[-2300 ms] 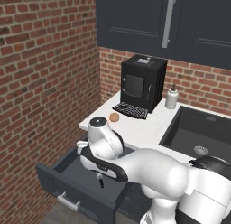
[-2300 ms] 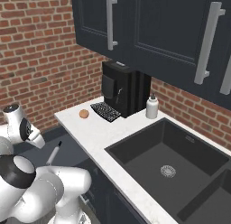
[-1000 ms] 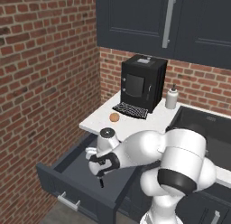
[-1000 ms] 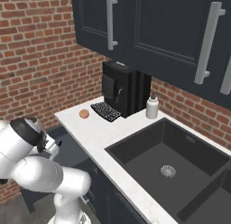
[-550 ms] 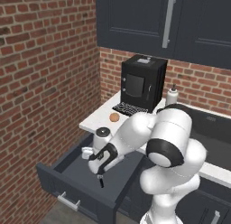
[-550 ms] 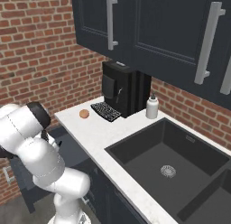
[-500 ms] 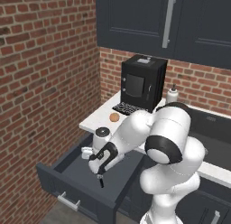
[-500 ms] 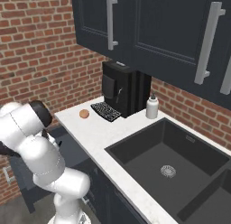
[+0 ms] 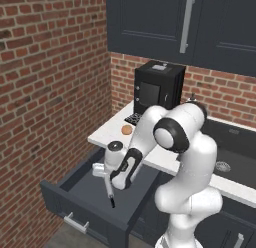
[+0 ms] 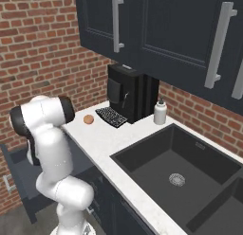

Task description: Pick the rolling pin from the drawer and place it on the counter.

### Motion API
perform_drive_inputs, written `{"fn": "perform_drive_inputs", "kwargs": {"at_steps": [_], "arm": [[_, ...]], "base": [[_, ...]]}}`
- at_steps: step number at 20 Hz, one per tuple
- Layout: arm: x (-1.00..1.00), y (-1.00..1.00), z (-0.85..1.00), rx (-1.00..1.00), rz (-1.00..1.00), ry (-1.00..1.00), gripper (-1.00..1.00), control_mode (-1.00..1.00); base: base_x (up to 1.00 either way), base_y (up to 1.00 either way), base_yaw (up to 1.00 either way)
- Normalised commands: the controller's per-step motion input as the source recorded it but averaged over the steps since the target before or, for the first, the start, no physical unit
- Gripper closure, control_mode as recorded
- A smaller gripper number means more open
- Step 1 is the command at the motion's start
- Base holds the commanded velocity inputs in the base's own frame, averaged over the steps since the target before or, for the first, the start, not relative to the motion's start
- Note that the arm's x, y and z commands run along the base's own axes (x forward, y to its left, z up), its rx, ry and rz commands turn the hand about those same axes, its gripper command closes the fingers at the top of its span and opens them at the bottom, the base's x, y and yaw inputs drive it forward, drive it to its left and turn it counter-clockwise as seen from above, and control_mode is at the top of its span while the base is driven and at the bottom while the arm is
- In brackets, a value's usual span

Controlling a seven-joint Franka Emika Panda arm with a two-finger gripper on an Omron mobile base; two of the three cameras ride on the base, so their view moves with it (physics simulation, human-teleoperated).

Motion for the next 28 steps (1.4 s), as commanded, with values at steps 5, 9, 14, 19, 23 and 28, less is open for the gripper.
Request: {"fn": "perform_drive_inputs", "kwargs": {"at_steps": [5,9,14,19,23,28], "arm": [[0.08,0.2,-0.46,-0.05,0.0,0.0,-1.0,-1.0],[0.14,0.39,-0.37,-0.06,0.0,0.0,-1.0,-1.0],[0.01,0.14,-0.56,-0.06,0.0,0.0,1.0,-1.0],[-0.02,0.0,-0.22,-0.01,0.0,0.0,1.0,-1.0],[-0.23,-0.02,0.35,0.0,0.05,0.0,1.0,-1.0],[-0.17,0.0,0.95,0.0,0.09,0.0,1.0,-1.0]], "base": [[0.0,0.0,0.0],[0.0,0.0,0.0],[0.0,0.0,0.0],[0.0,0.0,0.0],[0.0,0.0,0.0],[0.0,0.0,0.0]]}}
